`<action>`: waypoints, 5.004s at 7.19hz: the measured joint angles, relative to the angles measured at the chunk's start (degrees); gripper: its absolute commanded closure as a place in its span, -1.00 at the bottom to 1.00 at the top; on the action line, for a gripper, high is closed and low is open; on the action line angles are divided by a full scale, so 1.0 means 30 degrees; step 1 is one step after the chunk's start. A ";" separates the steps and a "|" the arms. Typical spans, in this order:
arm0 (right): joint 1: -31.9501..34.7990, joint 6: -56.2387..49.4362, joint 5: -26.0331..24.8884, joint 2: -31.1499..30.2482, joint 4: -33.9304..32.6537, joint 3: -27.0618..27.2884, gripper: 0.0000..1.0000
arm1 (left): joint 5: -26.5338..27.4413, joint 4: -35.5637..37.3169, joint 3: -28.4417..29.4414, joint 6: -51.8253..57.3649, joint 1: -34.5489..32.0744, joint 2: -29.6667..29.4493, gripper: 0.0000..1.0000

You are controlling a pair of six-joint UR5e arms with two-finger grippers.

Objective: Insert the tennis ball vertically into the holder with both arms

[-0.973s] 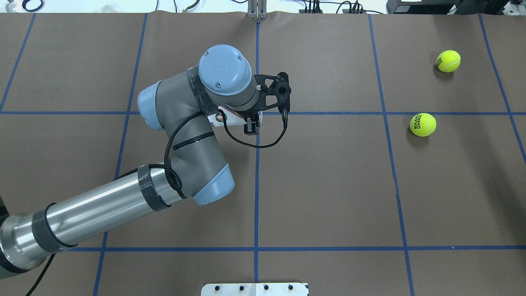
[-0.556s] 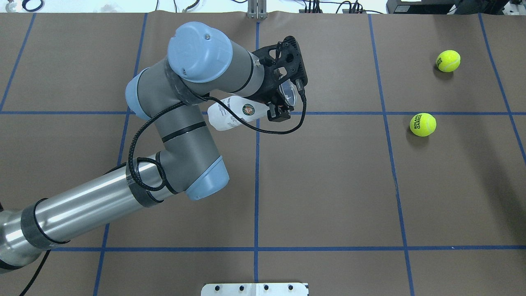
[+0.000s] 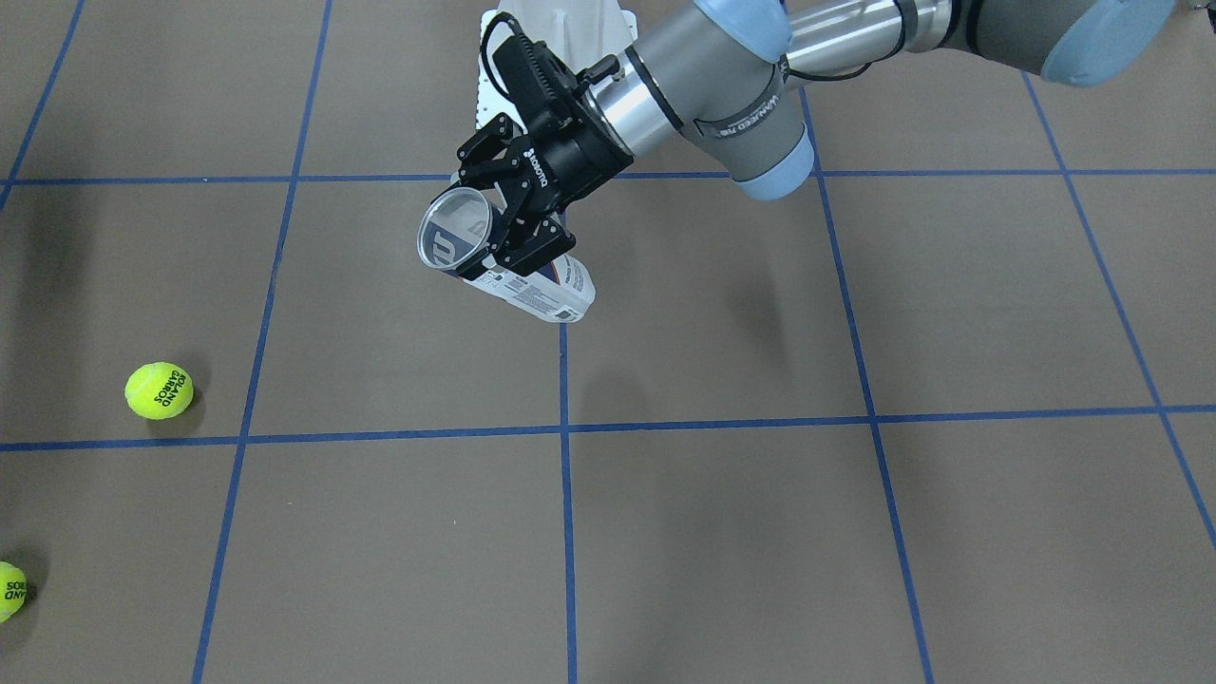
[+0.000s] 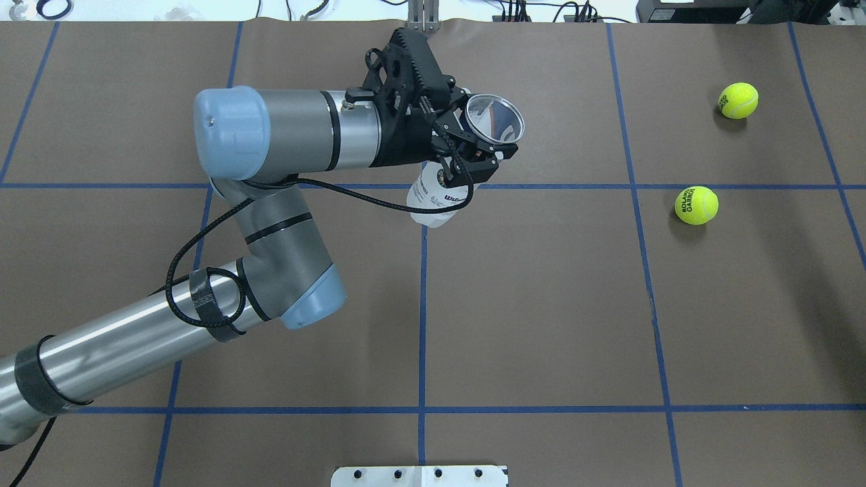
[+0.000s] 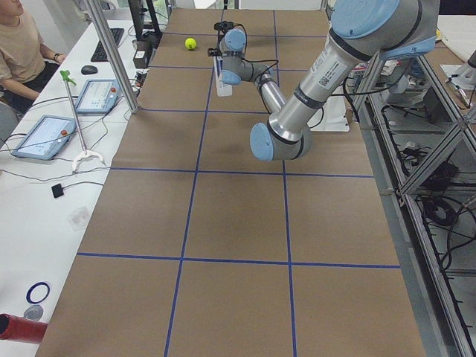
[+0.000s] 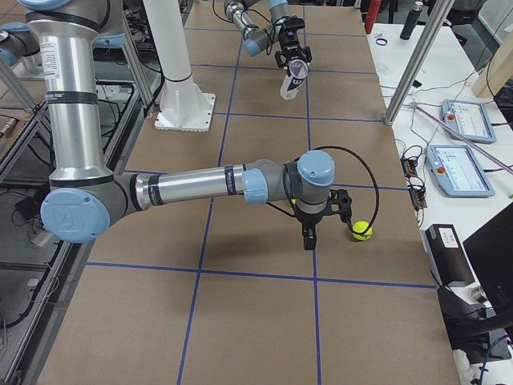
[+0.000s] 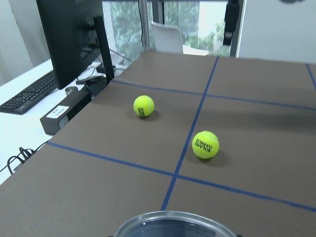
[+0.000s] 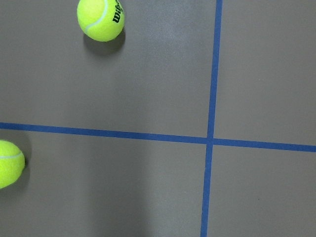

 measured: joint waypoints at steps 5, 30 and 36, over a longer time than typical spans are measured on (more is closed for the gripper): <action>0.0000 0.0000 -0.0024 0.0006 0.0000 0.0094 -1.00 | 0.4727 -1.3074 0.6896 -0.1560 0.0458 0.0075 -0.60; -0.7927 1.1551 -0.3682 0.1307 0.3293 0.2042 -1.00 | 0.5472 -1.4036 0.9170 -0.1302 0.2810 0.0464 -0.97; -1.2168 1.3254 -0.9183 0.2874 0.3583 -0.0466 -1.00 | 0.5476 -1.4036 0.9159 -0.1302 0.2839 0.0468 -0.98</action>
